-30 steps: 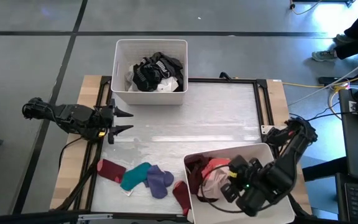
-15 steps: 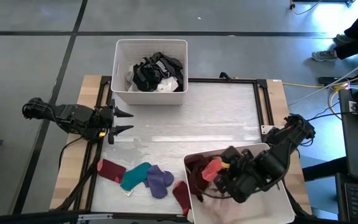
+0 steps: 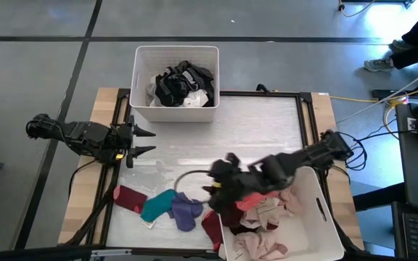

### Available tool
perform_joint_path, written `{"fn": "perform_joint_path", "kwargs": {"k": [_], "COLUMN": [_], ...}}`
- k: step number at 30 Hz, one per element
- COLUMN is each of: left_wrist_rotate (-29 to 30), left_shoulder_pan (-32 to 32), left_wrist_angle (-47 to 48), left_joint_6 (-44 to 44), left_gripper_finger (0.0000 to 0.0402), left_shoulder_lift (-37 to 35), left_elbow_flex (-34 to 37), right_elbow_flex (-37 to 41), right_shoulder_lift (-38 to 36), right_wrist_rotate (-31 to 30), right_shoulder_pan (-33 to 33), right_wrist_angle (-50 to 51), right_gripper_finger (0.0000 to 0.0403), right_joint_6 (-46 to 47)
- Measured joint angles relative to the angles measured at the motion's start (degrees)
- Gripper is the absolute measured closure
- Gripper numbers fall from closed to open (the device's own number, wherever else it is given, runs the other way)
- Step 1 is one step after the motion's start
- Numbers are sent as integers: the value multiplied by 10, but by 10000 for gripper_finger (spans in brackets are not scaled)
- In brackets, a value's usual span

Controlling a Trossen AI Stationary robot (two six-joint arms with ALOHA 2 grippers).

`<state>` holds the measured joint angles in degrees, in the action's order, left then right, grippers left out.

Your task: Sort clothes

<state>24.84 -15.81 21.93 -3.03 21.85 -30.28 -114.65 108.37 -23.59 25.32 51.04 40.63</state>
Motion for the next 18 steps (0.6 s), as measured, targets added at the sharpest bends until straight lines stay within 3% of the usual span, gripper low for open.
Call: {"fn": "perform_joint_path", "kwargs": {"k": [7, 18], "left_wrist_rotate": [0, 0], "left_shoulder_pan": [0, 0], "left_wrist_angle": [2, 0], "left_joint_6": [0, 0], "left_gripper_finger": [192, 192], "left_shoulder_lift": [0, 0], "left_elbow_flex": [0, 0], "right_elbow_flex": [0, 0], "right_shoulder_lift": [48, 132], "right_wrist_rotate": [82, 173], "right_shoulder_pan": [-63, -112], "right_wrist_angle": [-101, -172], "right_gripper_finger": [178, 178], "right_joint_6": [-109, -185]}}
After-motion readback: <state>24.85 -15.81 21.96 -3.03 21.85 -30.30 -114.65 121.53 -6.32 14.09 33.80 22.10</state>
